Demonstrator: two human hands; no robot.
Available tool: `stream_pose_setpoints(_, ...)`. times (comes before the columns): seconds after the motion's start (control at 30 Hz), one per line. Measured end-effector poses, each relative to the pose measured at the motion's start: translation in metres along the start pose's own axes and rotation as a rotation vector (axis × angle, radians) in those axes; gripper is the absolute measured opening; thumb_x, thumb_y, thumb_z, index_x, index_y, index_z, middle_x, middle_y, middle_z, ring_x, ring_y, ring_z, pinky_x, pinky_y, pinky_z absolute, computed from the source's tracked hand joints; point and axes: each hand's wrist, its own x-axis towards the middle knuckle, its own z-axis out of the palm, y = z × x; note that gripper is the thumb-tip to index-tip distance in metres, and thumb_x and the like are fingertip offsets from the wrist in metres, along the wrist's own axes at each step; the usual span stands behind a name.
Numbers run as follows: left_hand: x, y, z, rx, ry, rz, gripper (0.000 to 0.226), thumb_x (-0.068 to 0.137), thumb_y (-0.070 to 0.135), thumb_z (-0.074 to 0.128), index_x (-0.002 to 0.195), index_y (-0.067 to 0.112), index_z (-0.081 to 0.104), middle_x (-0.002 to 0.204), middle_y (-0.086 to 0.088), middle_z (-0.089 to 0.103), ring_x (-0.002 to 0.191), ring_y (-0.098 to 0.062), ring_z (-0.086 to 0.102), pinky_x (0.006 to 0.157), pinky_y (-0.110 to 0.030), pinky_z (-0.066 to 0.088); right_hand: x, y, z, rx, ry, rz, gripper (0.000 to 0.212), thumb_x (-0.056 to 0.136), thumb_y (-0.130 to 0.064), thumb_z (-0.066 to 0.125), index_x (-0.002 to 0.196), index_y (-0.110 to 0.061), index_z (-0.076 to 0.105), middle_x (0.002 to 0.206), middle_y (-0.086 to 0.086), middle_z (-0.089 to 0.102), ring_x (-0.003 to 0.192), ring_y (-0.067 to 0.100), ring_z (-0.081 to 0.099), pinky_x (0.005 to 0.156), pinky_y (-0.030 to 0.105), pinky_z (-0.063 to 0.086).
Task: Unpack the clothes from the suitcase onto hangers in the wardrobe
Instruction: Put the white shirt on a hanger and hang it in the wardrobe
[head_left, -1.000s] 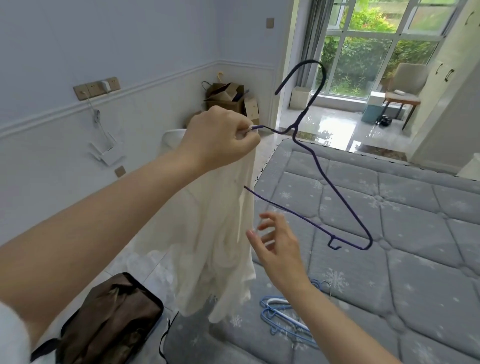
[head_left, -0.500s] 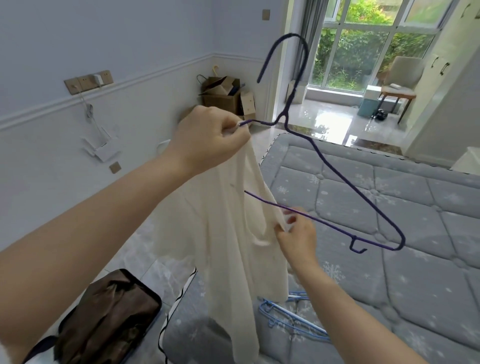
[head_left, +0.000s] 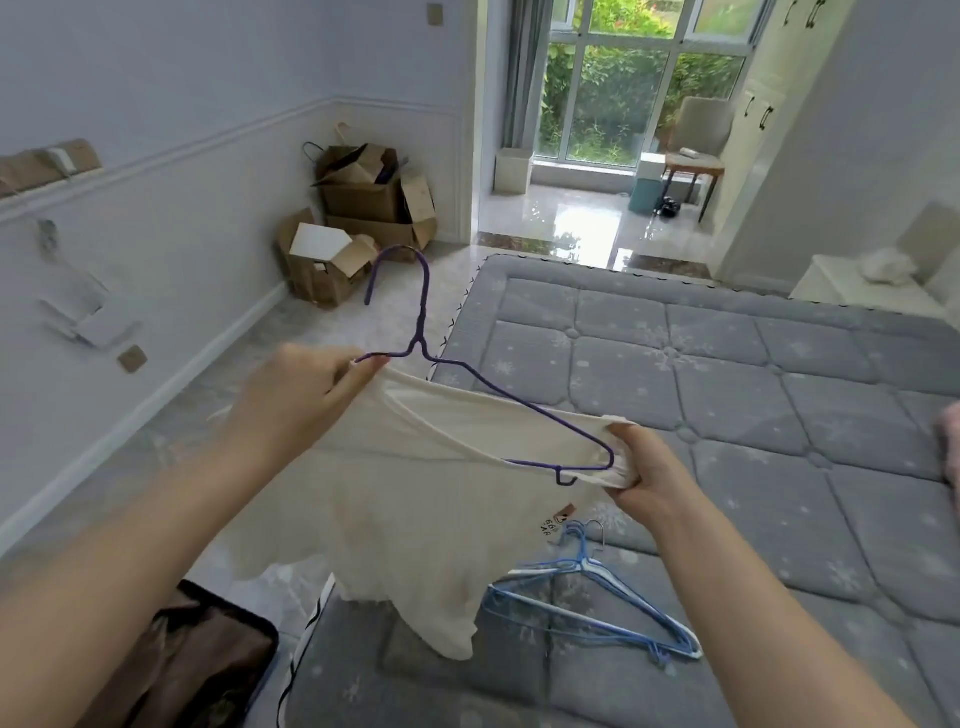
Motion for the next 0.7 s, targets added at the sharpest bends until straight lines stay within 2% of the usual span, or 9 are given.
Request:
stream_pose_setpoints(0.07,-0.002,0.001,0.006,-0.030,0.033,-0.021,0.061,0.096,0.056,0.037,0.066,0.008,0.059,0.051,-0.006,0.049,0.054,-0.030,0.051,0.052,-0.044,0.040,0.003,0.005,-0.004,-0.159,0.054,-0.071,0.028,0.085,-0.013,0.064,0.112,-0.011,0.068,0.099,0.012,0.073,0.085,0.029,0.069,0.070,0.040,0.058)
stream_pose_setpoints(0.1,-0.002,0.003,0.009,-0.044,0.041,-0.024,0.062,0.098,0.057,0.038,0.066,0.008,0.060,0.051,-0.008,0.051,0.055,-0.031,0.053,0.053,-0.044,0.040,0.005,0.008,-0.006,-0.217,0.087,-0.099,0.032,0.082,-0.015,0.067,0.114,-0.011,0.067,0.103,0.013,0.071,0.090,0.032,0.067,0.072,0.040,0.056)
stream_pose_setpoints(0.2,-0.003,0.006,0.015,-0.108,0.082,-0.062,0.062,0.093,0.054,0.035,0.065,0.005,0.059,0.051,-0.013,0.052,0.055,-0.034,0.053,0.054,-0.043,0.038,0.005,0.014,-0.007,-0.336,0.179,-0.168,0.015,0.084,-0.022,0.068,0.096,-0.017,0.060,0.090,0.011,0.062,0.078,0.027,0.058,0.067,0.035,0.044)
stream_pose_setpoints(0.27,-0.001,0.005,0.017,-0.111,0.104,-0.072,0.063,0.092,0.055,0.034,0.065,0.003,0.059,0.051,-0.015,0.052,0.054,-0.034,0.052,0.056,-0.042,0.034,0.006,0.017,-0.007,-0.355,0.194,-0.178,0.014,0.085,-0.024,0.067,0.090,-0.019,0.056,0.086,0.011,0.059,0.076,0.026,0.055,0.066,0.035,0.043)
stream_pose_setpoints(0.4,-0.001,0.003,0.021,-0.133,0.078,-0.019,0.064,0.094,0.053,0.037,0.059,0.001,0.049,0.047,-0.015,0.043,0.049,-0.035,0.048,0.052,-0.039,0.028,0.002,0.018,-0.007,-0.322,0.195,-0.155,0.029,0.082,-0.024,0.070,0.106,-0.011,0.061,0.094,0.016,0.061,0.082,0.029,0.055,0.070,0.040,0.041)
stream_pose_setpoints(0.5,-0.004,-0.001,0.023,-0.081,0.043,0.039,0.061,0.099,0.054,0.039,0.059,0.010,0.051,0.045,-0.003,0.037,0.046,-0.029,0.045,0.047,-0.038,0.033,0.000,0.016,-0.010,-0.272,0.161,-0.143,0.033,0.081,-0.020,0.070,0.109,-0.008,0.062,0.092,0.018,0.061,0.076,0.028,0.057,0.066,0.039,0.043)
stream_pose_setpoints(0.57,-0.008,-0.003,0.025,-0.018,0.023,0.071,0.056,0.095,0.054,0.034,0.065,0.015,0.060,0.048,0.001,0.044,0.048,-0.027,0.049,0.047,-0.037,0.039,-0.001,0.016,-0.012,-0.271,0.159,-0.144,0.029,0.084,-0.020,0.067,0.109,-0.007,0.063,0.090,0.018,0.064,0.077,0.029,0.060,0.066,0.040,0.046)
stream_pose_setpoints(0.7,-0.018,0.002,0.034,0.018,0.024,0.035,0.053,0.093,0.053,0.034,0.074,0.017,0.067,0.059,-0.007,0.061,0.059,-0.032,0.060,0.050,-0.038,0.045,-0.001,0.019,-0.009,-0.280,0.183,-0.183,0.020,0.088,-0.015,0.062,0.107,-0.008,0.059,0.087,0.016,0.062,0.073,0.028,0.060,0.062,0.037,0.048)
